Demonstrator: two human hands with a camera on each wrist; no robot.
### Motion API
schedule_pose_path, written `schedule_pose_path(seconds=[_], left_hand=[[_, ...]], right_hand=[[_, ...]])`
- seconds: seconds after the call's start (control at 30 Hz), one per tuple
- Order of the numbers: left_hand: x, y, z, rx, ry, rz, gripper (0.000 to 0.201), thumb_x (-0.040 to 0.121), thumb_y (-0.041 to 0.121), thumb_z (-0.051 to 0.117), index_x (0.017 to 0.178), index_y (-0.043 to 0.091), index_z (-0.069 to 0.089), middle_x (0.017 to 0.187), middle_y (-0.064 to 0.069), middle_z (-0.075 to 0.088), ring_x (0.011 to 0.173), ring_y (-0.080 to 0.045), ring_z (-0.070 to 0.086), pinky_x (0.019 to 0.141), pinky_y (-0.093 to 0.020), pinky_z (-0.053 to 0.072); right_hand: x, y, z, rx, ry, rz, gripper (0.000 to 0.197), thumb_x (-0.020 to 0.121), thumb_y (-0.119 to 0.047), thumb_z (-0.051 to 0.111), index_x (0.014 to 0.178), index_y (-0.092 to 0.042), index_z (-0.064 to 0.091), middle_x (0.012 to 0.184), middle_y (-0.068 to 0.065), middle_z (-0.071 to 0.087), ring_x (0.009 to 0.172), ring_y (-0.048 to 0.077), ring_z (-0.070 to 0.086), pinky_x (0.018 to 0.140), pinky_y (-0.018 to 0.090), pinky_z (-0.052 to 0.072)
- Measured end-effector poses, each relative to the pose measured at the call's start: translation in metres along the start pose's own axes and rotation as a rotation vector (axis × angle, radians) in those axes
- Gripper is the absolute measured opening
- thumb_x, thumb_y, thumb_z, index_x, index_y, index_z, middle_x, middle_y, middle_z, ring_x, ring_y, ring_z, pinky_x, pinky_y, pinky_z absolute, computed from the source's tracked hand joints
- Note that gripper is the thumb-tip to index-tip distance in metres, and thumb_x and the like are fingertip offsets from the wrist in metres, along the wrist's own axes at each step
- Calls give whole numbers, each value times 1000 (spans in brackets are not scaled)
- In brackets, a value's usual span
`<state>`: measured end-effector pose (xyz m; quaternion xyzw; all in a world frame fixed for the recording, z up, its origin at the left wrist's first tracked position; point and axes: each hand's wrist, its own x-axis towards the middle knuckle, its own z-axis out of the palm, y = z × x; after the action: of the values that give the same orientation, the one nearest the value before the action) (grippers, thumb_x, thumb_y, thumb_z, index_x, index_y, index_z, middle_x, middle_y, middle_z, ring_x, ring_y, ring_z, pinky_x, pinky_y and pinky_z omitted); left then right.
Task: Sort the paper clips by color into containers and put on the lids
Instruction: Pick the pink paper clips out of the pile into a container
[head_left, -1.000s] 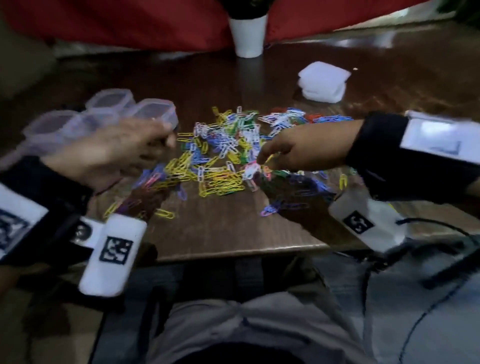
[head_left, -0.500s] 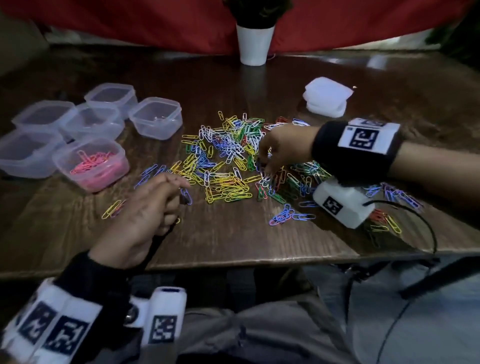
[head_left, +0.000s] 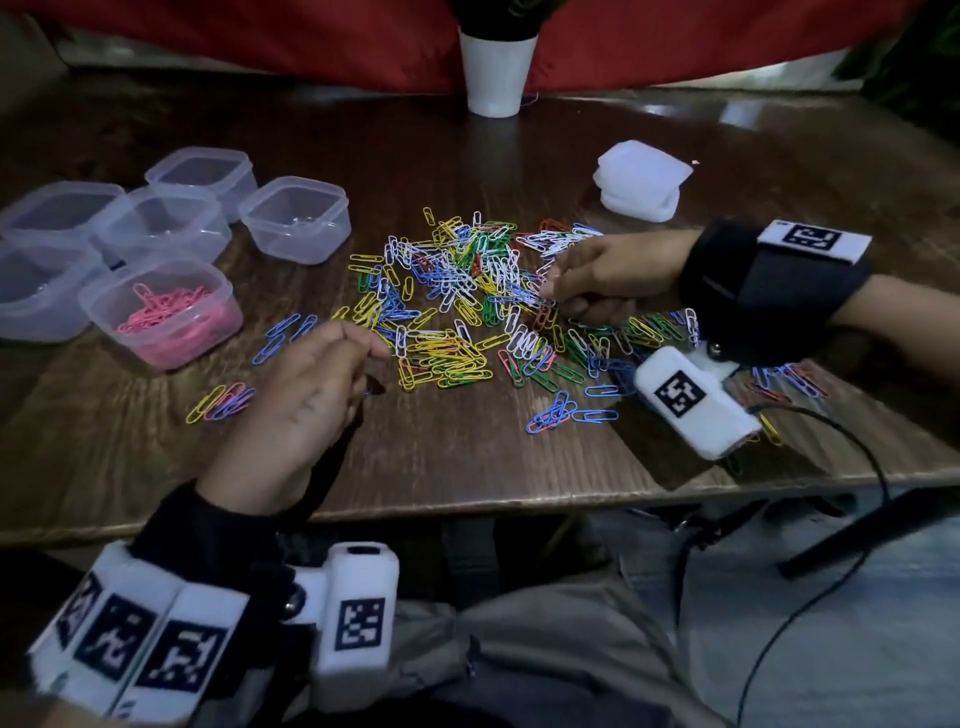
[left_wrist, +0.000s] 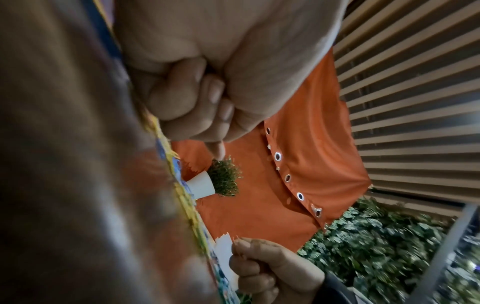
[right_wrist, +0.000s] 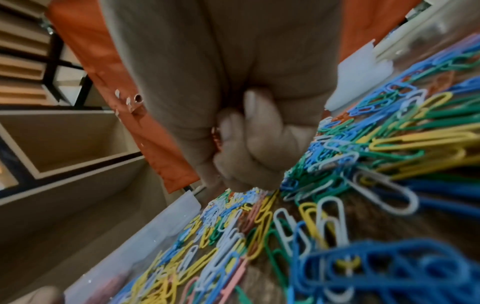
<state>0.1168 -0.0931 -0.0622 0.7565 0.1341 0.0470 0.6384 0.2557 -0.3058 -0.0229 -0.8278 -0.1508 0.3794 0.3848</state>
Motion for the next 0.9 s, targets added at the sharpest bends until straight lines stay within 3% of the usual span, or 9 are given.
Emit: schedule_pose_path(seconds=[0.13, 0.27, 0.33, 0.4, 0.47, 0.53, 0.63, 0.8, 0.9], left_hand=[[0, 15, 18, 61, -51, 74, 31, 95, 4, 35, 72, 16, 54, 35, 13, 33, 29, 1, 28, 30, -8, 18], [-2, 16, 37, -330, -165, -105, 29, 96, 8, 30, 76, 14, 50, 39, 10, 26, 30, 1, 19, 32, -7, 11], [-2, 14, 42, -542, -181, -205, 27, 96, 10, 29, 77, 13, 48, 41, 9, 27, 31, 0, 22, 30, -8, 12], [-1, 13, 45, -510, -184, -229, 28, 95, 7, 28, 76, 14, 48, 40, 10, 26, 31, 0, 22, 31, -7, 13], [-1, 18, 47, -248, -204, -129, 30, 95, 5, 32, 74, 15, 52, 39, 13, 25, 31, 1, 20, 31, -7, 12], [1, 31, 45, 73, -272, 37, 25, 94, 8, 44, 75, 15, 57, 34, 14, 30, 28, 0, 25, 29, -9, 16], [13, 57, 42, 441, -499, 193, 4, 85, 13, 64, 82, 13, 64, 34, 17, 42, 33, 5, 38, 36, -6, 23], [40, 66, 61, 1215, -495, 456, 14, 76, 22, 74, 87, 29, 69, 56, 13, 39, 62, -7, 41, 58, -24, 33], [43, 65, 74, 1390, -468, 468, 16, 74, 25, 76, 88, 31, 70, 62, 14, 41, 77, -16, 45, 64, -29, 38]], right_hand=[[-7, -2, 5, 183, -34, -18, 28, 98, -4, 35, 71, -6, 42, 52, 5, 42, 29, 0, 22, 30, 7, 15], [-18, -1, 6, 271, 8, -46, 23, 93, 7, 31, 88, -10, 45, 53, 5, 47, 28, 0, 21, 30, 5, 14], [-22, 3, 3, 230, 79, -46, 28, 91, 7, 28, 85, -9, 50, 56, 6, 45, 27, 1, 22, 30, 5, 15], [-25, 9, 1, 118, 140, -43, 28, 93, 3, 31, 79, -10, 51, 58, 5, 40, 28, 3, 24, 30, 7, 17], [-25, 9, -1, -181, 223, -41, 23, 96, -7, 38, 78, -14, 51, 59, 2, 38, 36, 7, 31, 31, 12, 23], [-21, 4, -3, -589, 289, -45, 20, 97, -24, 45, 81, -14, 52, 62, 0, 42, 51, 11, 39, 46, 19, 36], [-12, -9, 1, -980, 295, -106, 31, 91, -41, 51, 84, -11, 58, 67, 2, 48, 69, 21, 48, 64, 26, 34], [1, -18, 9, -1084, 190, -205, 15, 83, -19, 66, 97, -13, 63, 65, -9, 44, 65, 12, 44, 52, 22, 28], [7, -17, 7, -1062, 185, -183, 9, 81, -17, 67, 84, -16, 59, 63, -10, 43, 61, 9, 41, 53, 16, 27]])
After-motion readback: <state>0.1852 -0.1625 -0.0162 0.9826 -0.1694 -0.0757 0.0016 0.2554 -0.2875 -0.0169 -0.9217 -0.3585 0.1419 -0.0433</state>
